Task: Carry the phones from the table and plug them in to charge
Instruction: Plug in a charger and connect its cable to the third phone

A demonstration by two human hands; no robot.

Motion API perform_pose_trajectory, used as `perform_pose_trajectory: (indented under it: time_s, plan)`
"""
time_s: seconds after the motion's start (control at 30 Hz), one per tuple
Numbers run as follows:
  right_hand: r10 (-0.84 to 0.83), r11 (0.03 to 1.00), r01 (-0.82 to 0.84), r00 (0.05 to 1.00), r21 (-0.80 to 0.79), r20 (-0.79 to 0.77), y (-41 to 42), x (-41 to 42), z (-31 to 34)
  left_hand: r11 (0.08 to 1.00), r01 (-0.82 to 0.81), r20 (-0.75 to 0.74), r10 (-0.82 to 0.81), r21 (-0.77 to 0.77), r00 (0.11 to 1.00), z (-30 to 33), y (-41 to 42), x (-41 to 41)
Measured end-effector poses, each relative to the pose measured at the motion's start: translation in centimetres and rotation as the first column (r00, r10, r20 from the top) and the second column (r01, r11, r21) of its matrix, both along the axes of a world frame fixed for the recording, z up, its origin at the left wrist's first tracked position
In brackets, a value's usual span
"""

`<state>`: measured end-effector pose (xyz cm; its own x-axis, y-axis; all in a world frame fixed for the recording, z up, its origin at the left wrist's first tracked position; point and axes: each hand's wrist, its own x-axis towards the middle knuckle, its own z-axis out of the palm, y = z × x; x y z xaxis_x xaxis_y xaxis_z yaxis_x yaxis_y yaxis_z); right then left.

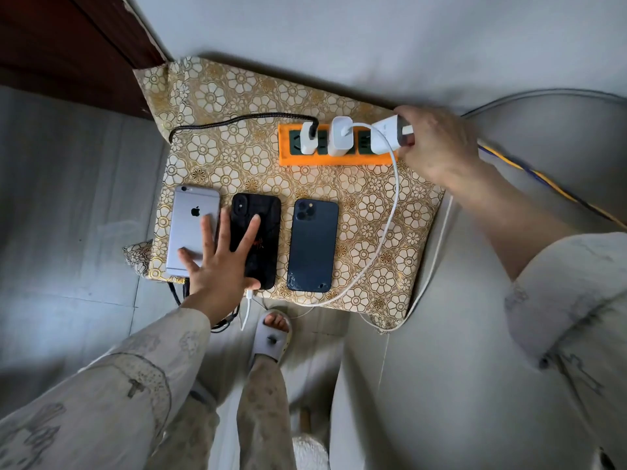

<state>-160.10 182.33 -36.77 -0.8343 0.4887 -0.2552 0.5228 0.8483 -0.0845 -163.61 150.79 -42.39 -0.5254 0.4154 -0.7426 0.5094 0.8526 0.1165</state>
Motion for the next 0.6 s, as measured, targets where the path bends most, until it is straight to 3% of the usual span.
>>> perform_pose_trajectory:
  time_s: [0.37,0.6]
  plan:
    - [0.173,0.985,-0.173,0.979,-0.012,0.108,-0.8,-1.6,0.1,1.000,-0.004,-0.007,0.004,0.002,1.000,-0.2,-0.2,0.1]
    - [0.133,0.983,-0.116,0.984,-0.139,0.120,-0.9,-2.2,0.4,1.000,-0.007,-0.004,0.007,-0.009,1.000,-0.3,-0.1,0.1]
